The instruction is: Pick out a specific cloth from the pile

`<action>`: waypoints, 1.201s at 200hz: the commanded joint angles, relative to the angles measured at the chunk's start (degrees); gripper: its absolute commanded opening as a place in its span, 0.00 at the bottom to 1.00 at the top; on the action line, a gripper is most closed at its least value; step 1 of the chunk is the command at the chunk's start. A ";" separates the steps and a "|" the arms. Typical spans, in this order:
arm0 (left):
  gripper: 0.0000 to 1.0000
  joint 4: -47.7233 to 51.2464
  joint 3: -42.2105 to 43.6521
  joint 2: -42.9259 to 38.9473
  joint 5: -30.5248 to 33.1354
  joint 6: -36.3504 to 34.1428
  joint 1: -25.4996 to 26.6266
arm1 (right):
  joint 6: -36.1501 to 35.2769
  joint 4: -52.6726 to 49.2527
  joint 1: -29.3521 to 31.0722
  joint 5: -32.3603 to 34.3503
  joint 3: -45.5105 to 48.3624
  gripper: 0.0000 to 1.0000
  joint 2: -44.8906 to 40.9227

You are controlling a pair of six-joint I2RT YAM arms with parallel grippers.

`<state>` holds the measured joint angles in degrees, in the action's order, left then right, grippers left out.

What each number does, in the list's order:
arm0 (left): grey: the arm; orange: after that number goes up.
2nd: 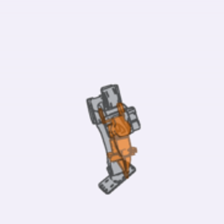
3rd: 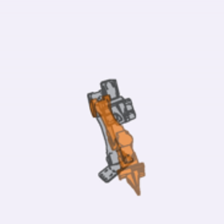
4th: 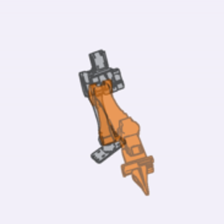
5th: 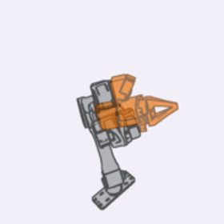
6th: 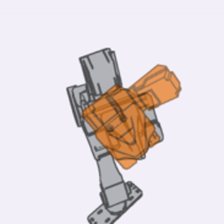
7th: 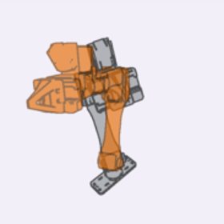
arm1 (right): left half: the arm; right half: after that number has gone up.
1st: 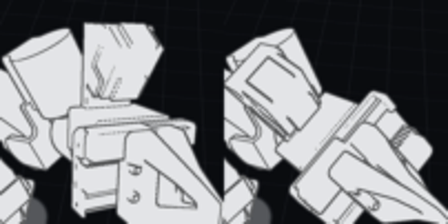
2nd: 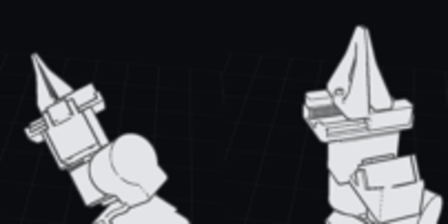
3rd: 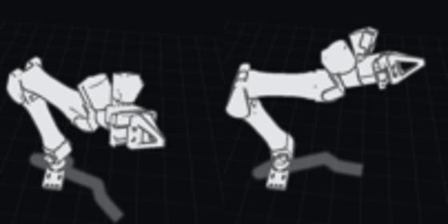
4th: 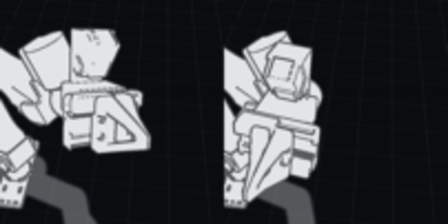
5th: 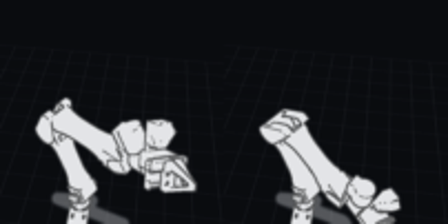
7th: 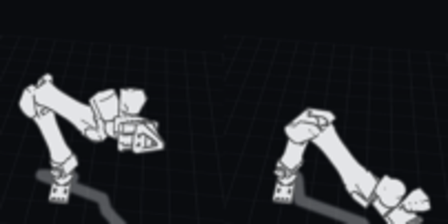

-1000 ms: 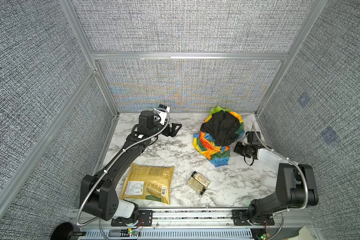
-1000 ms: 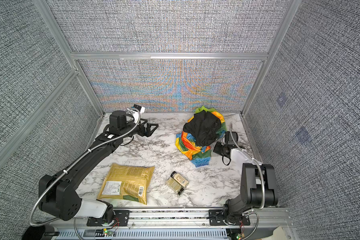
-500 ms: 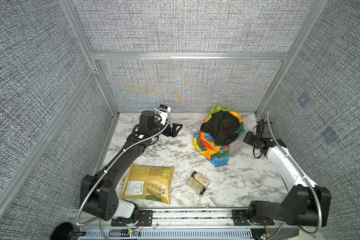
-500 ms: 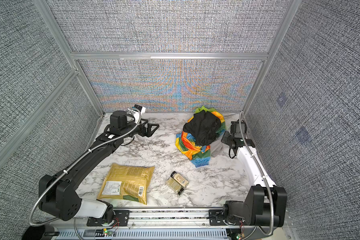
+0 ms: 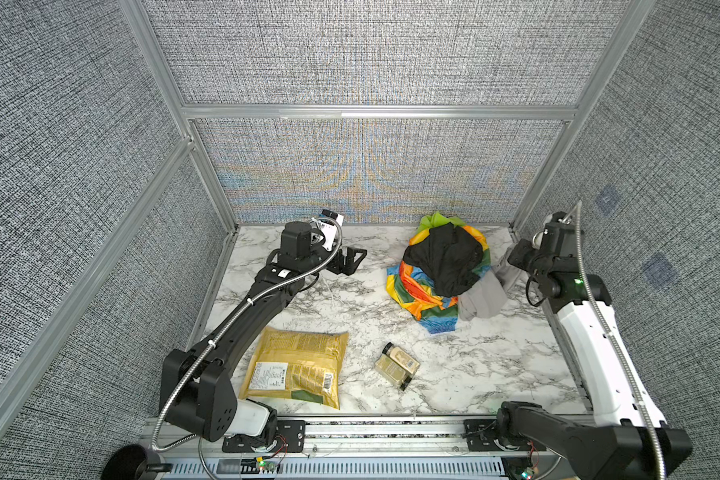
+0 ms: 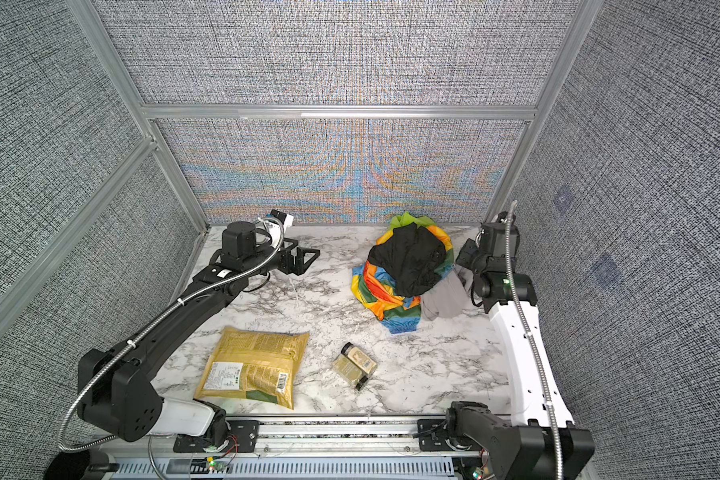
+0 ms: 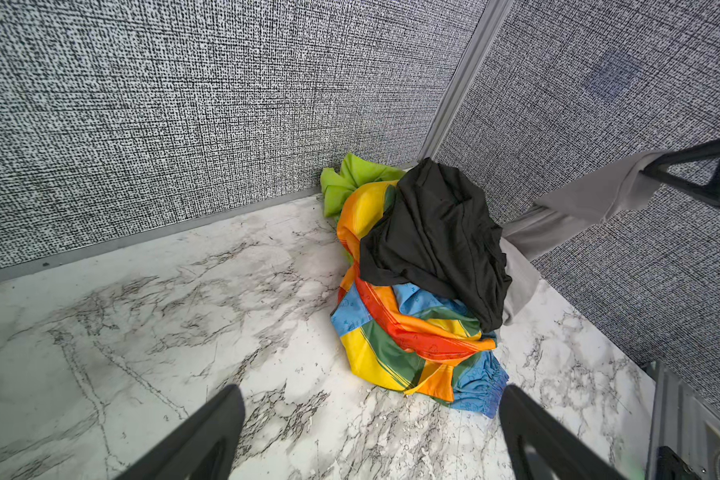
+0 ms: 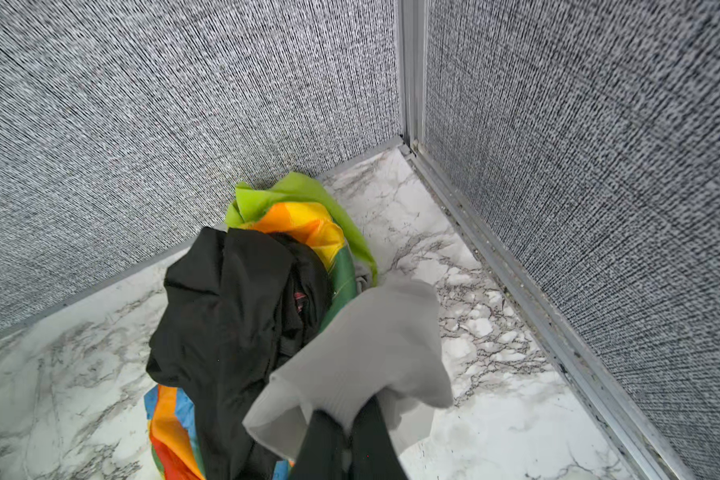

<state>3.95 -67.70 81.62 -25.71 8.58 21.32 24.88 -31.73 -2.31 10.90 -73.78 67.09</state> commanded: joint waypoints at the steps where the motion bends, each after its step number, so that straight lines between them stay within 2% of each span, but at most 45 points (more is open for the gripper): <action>1: 0.99 -0.84 -0.50 -0.41 0.05 -0.67 0.09 | -0.63 -0.87 0.18 0.04 -2.42 0.00 -0.94; 48: 0.99 -1.34 0.03 -0.81 0.31 -0.93 0.17 | -1.74 -2.43 0.20 0.27 -8.32 0.00 -2.84; 127: 0.99 -1.35 -0.06 -0.75 0.67 -1.02 0.24 | -3.17 -3.69 0.20 -3.88 -25.09 0.00 -0.88; 155: 0.99 -1.37 -0.06 -0.96 0.67 -1.02 0.28 | -3.00 -4.00 0.20 -6.14 -27.32 0.00 -0.35; 177: 0.99 -1.41 0.03 -1.03 0.67 -1.02 0.24 | -2.74 -5.22 0.22 -8.86 -24.67 0.00 -0.85; 192: 0.99 -1.32 -0.06 -0.86 0.58 -1.04 0.25 | -2.52 -6.50 0.20 -10.07 -19.62 0.00 -1.87; 231: 0.99 -1.29 -0.15 -0.59 0.48 -1.02 0.26 | -0.18 -4.76 0.20 -8.27 3.75 0.00 -8.19; 240: 0.99 -1.37 -0.08 -0.51 0.49 -1.02 0.26 | 0.23 -4.69 0.17 -6.87 7.88 0.03 -8.56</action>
<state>3.90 -67.64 80.93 -25.06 8.12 21.61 23.38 -37.63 -2.17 1.89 -74.22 60.36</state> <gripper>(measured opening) 0.987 0.071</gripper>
